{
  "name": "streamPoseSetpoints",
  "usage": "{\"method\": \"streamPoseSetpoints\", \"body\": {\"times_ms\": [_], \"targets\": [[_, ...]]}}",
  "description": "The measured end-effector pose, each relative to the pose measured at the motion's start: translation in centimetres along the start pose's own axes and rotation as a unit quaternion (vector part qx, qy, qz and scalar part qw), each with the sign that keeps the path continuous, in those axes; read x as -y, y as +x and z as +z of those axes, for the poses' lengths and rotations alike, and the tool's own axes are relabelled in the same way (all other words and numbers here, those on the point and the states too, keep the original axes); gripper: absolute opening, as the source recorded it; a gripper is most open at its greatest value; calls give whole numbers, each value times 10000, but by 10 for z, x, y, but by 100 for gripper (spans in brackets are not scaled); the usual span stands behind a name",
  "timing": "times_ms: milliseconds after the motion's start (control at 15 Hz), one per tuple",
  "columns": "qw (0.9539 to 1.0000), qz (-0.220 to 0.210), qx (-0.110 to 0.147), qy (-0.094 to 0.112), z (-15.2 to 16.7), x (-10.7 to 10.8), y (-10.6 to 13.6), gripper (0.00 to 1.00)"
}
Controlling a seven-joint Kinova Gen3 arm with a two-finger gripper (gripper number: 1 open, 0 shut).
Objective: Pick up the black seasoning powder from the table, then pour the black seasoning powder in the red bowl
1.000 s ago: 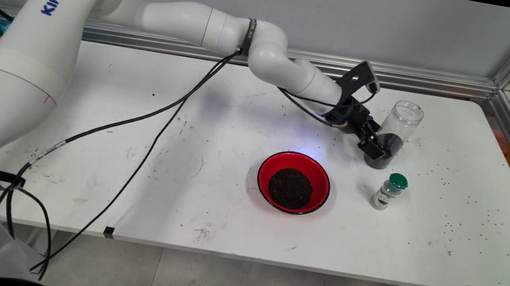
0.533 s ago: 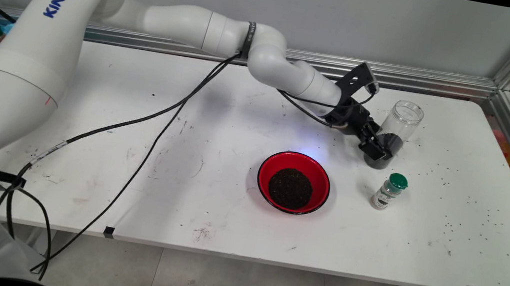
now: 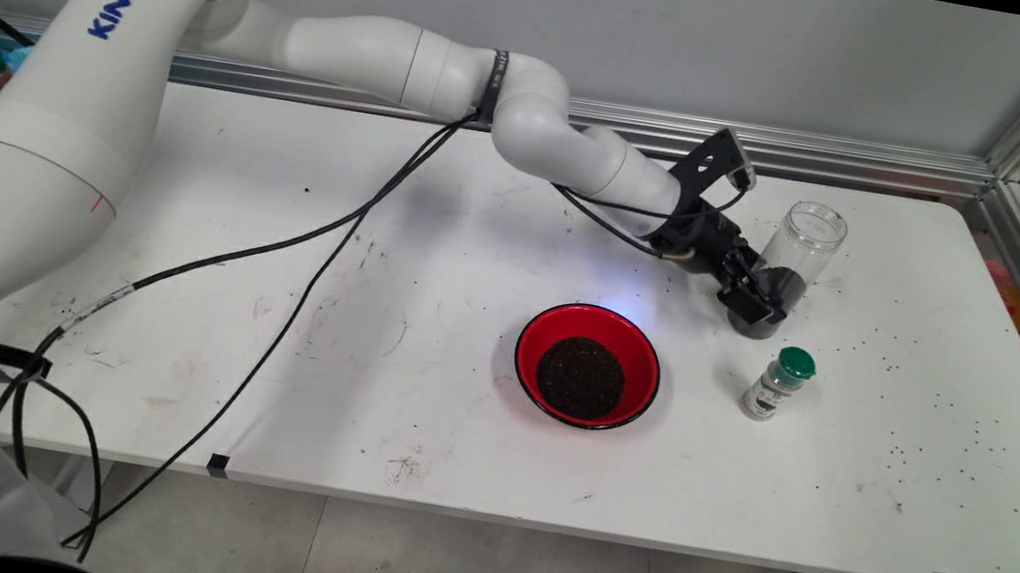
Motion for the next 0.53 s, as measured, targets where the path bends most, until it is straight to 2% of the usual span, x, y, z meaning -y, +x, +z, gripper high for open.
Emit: {"method": "streamPoseSetpoints", "body": {"times_ms": [200, 267, 533], "targets": [[10000, -2, -23, -28, 0, -1, 0, 100], [10000, -6, -34, -43, 0, -2, 0, 0], [10000, 1, -28, -95, 0, -4, -1, 0]]}}
